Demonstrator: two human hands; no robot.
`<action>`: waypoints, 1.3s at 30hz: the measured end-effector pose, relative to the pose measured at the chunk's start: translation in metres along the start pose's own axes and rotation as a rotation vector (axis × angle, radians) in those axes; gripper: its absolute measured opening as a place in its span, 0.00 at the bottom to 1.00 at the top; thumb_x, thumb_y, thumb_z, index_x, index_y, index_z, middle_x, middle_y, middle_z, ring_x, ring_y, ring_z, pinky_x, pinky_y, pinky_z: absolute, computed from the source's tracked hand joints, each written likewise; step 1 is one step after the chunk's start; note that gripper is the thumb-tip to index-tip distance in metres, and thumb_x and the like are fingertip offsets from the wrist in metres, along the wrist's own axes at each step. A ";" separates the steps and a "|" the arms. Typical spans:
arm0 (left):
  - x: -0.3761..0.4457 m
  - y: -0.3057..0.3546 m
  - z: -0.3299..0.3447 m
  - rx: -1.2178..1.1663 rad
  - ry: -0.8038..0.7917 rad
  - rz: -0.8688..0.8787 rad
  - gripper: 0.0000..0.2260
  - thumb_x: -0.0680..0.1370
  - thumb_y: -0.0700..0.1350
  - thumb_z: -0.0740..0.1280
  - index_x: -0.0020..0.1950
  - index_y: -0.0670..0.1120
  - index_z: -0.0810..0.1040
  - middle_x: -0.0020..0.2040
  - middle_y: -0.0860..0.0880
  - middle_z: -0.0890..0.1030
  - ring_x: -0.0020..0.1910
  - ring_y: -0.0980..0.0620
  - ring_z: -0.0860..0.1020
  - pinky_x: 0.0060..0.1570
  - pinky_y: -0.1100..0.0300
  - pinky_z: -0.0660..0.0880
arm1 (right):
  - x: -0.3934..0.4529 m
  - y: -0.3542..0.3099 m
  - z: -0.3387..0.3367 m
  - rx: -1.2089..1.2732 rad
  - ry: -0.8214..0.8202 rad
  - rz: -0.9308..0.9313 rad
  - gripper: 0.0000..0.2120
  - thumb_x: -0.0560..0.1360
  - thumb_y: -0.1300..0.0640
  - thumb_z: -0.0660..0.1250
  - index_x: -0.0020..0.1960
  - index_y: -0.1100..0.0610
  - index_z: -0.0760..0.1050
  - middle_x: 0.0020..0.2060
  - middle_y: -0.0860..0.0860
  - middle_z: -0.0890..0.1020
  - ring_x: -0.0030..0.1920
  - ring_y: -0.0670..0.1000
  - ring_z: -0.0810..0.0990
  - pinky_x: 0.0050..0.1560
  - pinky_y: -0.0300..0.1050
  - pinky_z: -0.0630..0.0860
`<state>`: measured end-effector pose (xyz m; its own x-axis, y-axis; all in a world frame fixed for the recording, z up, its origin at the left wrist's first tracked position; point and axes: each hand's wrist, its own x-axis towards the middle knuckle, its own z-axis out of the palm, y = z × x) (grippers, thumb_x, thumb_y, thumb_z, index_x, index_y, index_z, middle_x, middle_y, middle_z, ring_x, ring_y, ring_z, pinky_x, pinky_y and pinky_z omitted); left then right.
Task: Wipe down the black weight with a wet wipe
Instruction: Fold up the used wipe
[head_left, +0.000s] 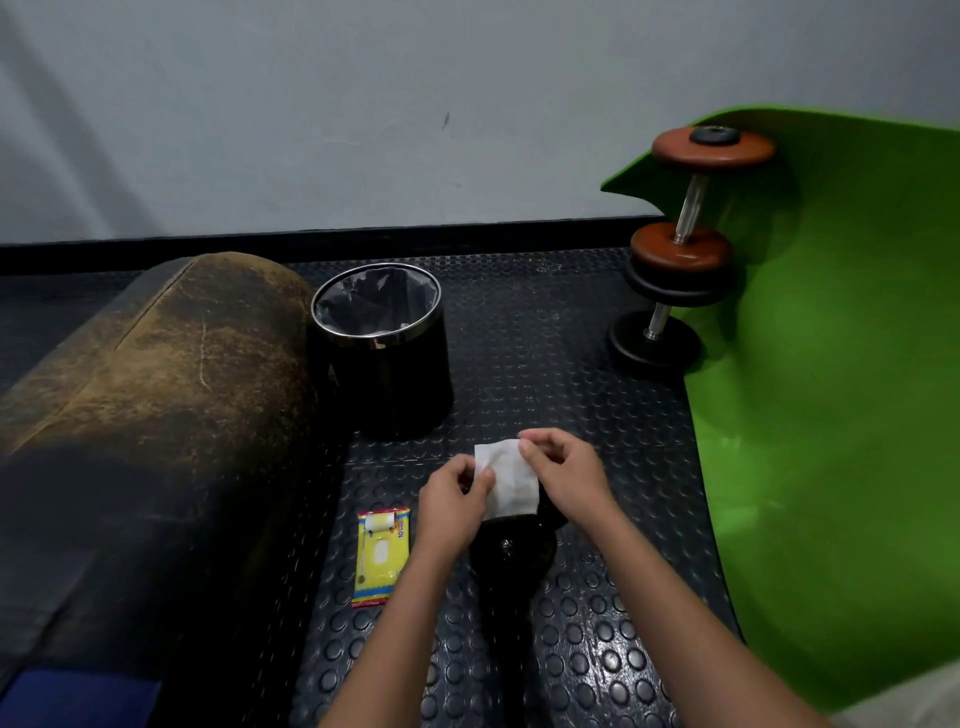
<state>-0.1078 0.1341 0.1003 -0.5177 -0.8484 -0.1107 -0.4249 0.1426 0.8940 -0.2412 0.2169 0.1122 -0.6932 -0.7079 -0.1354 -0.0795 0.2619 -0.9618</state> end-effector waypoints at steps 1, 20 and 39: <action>0.000 0.001 0.000 -0.011 0.023 0.003 0.03 0.76 0.48 0.67 0.44 0.52 0.79 0.38 0.56 0.82 0.39 0.57 0.79 0.39 0.65 0.73 | 0.001 0.000 0.000 -0.023 0.004 0.007 0.05 0.77 0.55 0.70 0.51 0.47 0.82 0.44 0.44 0.85 0.47 0.42 0.83 0.45 0.34 0.76; 0.158 0.003 -0.023 0.101 0.055 -0.067 0.05 0.78 0.45 0.65 0.43 0.49 0.79 0.36 0.55 0.78 0.36 0.58 0.74 0.35 0.67 0.68 | 0.138 0.016 0.018 -0.528 -0.263 0.196 0.08 0.76 0.58 0.66 0.46 0.49 0.83 0.44 0.45 0.84 0.38 0.43 0.79 0.36 0.37 0.72; 0.241 0.236 -0.219 0.210 0.119 -0.337 0.06 0.80 0.45 0.62 0.49 0.46 0.78 0.41 0.50 0.78 0.43 0.50 0.75 0.45 0.61 0.66 | 0.136 -0.279 0.017 -0.536 -0.362 0.468 0.11 0.77 0.61 0.62 0.49 0.46 0.79 0.48 0.45 0.83 0.32 0.44 0.75 0.31 0.37 0.70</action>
<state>-0.1699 -0.1481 0.3801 -0.2391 -0.9168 -0.3200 -0.7048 -0.0628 0.7066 -0.3009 0.0365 0.3583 -0.4711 -0.5916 -0.6543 -0.2355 0.7992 -0.5530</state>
